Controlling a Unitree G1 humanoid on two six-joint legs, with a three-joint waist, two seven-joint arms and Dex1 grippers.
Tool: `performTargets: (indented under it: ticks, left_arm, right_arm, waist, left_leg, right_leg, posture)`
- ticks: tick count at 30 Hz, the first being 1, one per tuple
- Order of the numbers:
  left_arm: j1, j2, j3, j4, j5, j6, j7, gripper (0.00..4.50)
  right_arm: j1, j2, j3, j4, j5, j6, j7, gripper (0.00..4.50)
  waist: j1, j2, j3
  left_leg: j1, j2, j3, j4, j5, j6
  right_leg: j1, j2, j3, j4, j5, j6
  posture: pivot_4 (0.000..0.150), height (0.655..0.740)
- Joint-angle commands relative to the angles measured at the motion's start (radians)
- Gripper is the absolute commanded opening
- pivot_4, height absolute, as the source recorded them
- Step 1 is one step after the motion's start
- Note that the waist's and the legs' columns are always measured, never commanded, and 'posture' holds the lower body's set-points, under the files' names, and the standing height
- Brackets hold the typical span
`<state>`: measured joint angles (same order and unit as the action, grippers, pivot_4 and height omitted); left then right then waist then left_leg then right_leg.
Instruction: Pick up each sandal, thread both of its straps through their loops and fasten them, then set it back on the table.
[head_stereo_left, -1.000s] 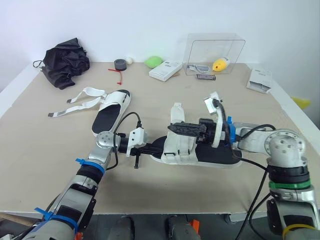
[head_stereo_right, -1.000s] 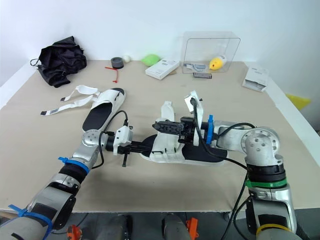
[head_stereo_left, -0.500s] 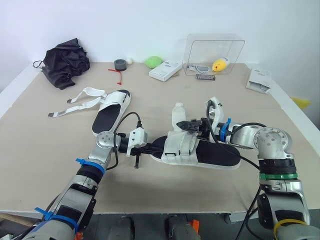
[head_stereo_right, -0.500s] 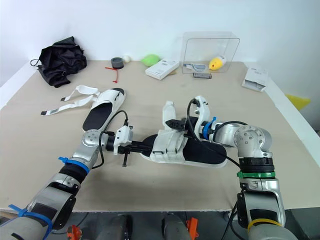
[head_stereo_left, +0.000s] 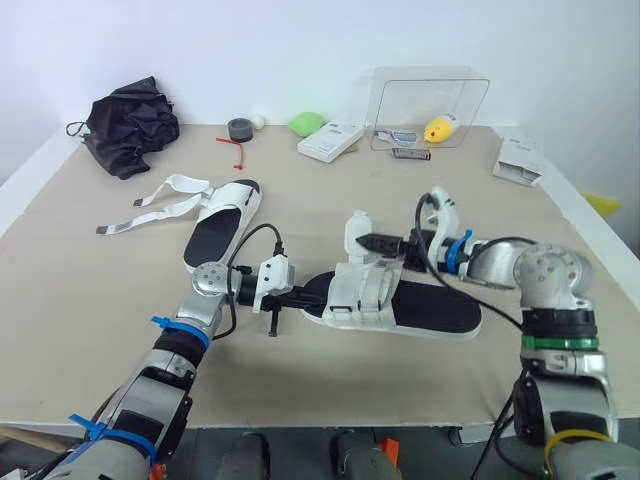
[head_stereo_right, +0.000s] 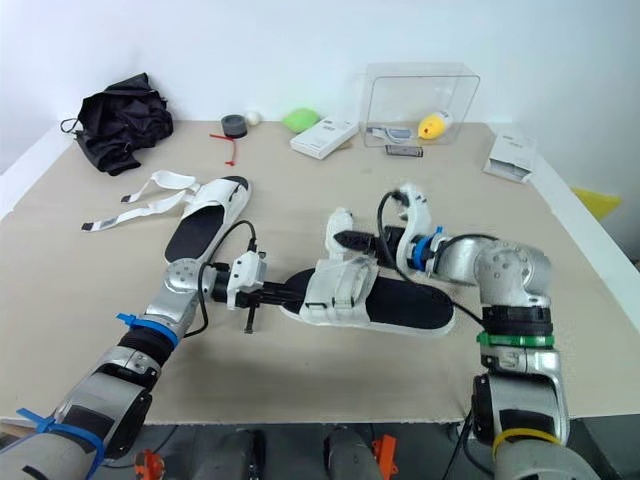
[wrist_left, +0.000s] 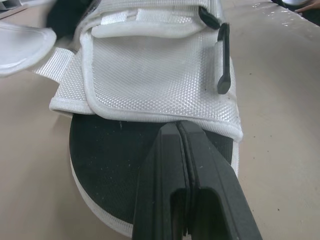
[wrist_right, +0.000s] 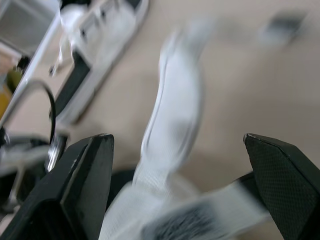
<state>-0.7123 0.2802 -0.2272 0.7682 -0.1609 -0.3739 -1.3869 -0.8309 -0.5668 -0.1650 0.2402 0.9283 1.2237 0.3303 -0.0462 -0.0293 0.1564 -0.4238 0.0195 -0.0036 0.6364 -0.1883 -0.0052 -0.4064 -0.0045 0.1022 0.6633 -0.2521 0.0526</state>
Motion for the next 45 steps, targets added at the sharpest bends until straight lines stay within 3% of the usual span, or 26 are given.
performTargets:
  ticks: [1,10,21,34,43,45]
  left_arm:
    - [0.026,0.002,-0.042,0.057,0.063,0.012,-0.008,0.00]
    - [0.025,0.004,-0.033,0.054,0.063,0.012,0.002,0.00]
    - [0.044,0.031,-0.023,0.029,0.059,0.021,0.006,0.00]
    - [0.067,0.050,-0.017,-0.018,0.053,0.044,0.017,0.00]
    - [0.093,0.059,-0.018,-0.061,0.051,0.065,0.026,0.00]
    - [0.095,0.058,-0.019,-0.064,0.050,0.068,0.029,0.00]
  right_arm:
    - [-0.115,-0.043,-0.023,0.065,-0.040,-0.045,0.102,4.45]
    - [-0.236,-0.043,0.225,0.287,-0.278,-0.120,0.402,4.45]
    - [-0.274,0.061,0.266,0.397,-0.369,-0.180,0.624,4.45]
    - [-0.492,0.216,0.109,0.860,-0.483,-0.508,0.569,4.45]
    - [-0.570,0.229,0.040,0.970,-0.548,-0.614,0.543,4.45]
    - [-0.572,0.231,0.023,0.970,-0.550,-0.640,0.536,3.95]
  waist:
    - [0.000,0.000,0.000]
    - [0.001,0.001,0.000]
    - [-0.002,0.002,0.000]
    - [-0.005,0.003,0.001]
    - [-0.005,0.003,0.001]
    - [-0.005,0.003,0.001]
  left_leg:
    - [0.000,0.000,0.000,0.000,0.000,0.000]
    - [0.000,0.000,-0.001,-0.002,0.000,0.000]
    - [0.001,0.000,-0.001,-0.002,0.000,0.000]
    - [0.001,0.003,-0.002,-0.001,0.000,0.000]
    - [0.001,0.005,-0.002,-0.003,0.000,0.000]
    - [0.001,0.006,-0.002,-0.003,0.000,0.000]
  right_leg:
    - [0.000,0.000,0.000,0.000,0.000,0.000]
    - [0.000,0.000,-0.001,0.000,-0.001,-0.001]
    - [-0.001,0.003,-0.001,0.000,0.001,-0.003]
    - [-0.001,0.006,-0.002,0.000,0.002,-0.005]
    - [-0.002,0.009,-0.002,0.000,0.002,-0.006]
    - [-0.002,0.009,-0.002,0.000,0.002,-0.007]
  posture:
    - [0.150,0.7400]
    - [0.150,0.7400]
    - [0.150,0.7400]
    - [0.150,0.7400]
    - [0.150,0.7400]
    - [0.150,0.7400]
